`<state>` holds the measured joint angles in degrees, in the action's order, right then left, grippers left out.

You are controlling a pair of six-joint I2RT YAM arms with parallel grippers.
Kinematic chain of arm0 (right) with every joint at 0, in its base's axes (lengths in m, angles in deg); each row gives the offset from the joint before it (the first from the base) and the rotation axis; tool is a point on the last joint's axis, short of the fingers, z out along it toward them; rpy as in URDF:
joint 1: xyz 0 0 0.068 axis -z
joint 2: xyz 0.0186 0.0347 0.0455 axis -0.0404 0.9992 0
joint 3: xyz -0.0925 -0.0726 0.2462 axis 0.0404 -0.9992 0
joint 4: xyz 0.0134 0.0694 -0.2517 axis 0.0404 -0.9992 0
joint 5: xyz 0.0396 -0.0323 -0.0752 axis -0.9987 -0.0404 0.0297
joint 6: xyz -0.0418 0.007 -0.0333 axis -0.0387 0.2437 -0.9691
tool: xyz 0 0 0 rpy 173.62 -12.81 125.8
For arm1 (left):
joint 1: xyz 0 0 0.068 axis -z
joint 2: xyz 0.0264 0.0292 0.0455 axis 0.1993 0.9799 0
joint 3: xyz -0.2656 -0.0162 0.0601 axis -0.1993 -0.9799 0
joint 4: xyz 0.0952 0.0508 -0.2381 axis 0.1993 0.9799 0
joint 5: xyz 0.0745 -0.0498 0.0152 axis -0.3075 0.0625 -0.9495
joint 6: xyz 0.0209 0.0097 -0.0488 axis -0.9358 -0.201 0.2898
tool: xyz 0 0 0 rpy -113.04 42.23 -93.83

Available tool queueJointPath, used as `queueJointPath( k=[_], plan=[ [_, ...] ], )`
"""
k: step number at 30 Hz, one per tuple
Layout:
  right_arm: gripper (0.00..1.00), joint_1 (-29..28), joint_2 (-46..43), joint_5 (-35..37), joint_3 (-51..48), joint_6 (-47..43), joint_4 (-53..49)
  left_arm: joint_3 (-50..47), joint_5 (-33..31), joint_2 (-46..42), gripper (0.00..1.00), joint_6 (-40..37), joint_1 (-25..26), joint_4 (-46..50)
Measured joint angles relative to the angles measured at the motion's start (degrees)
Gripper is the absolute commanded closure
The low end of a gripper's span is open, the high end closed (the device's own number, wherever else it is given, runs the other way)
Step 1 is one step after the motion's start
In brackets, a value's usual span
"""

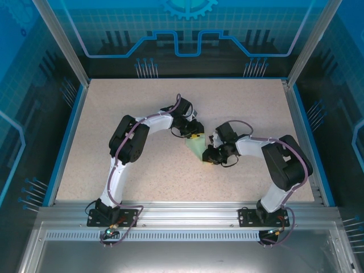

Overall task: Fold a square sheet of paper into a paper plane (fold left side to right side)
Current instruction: Fourth fold the wing at the center of the table, then turn over the paper at the center of the table.

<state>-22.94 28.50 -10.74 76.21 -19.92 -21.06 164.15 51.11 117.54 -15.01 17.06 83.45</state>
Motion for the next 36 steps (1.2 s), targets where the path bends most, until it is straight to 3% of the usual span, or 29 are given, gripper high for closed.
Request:
queueJointPath(
  k=[8, 16, 20, 24, 27, 36],
  plan=[
    [0.80, 0.0, -3.6, -1.3, -2.8, -2.4, -3.6, 0.0, 0.3, 0.0, 0.63, 0.0, 0.0, 0.0],
    [0.55, 4.9, -22.7, 1.2, -5.1, -5.4, -9.5, 2.3, 0.6, -1.0, 0.46, -0.8, -0.3, 4.2],
    [0.45, 7.4, -27.0, 3.6, -4.6, -7.1, -9.8, 2.2, -0.4, -6.1, 0.42, -1.8, -0.7, 7.2],
    [0.32, 8.2, -29.0, 4.9, -5.0, -8.1, -9.8, -3.7, -3.0, -17.5, 0.42, -1.7, -1.0, 6.2],
    [0.31, 8.2, -30.4, 4.8, -6.1, -8.5, -9.3, -9.1, -3.5, -23.1, 0.45, -1.0, -1.1, 3.4],
    [0.31, 8.4, -38.2, 4.4, -12.2, -7.3, -8.8, -12.3, -3.3, -11.5, 0.55, 2.2, -0.5, -1.0]
  ],
)
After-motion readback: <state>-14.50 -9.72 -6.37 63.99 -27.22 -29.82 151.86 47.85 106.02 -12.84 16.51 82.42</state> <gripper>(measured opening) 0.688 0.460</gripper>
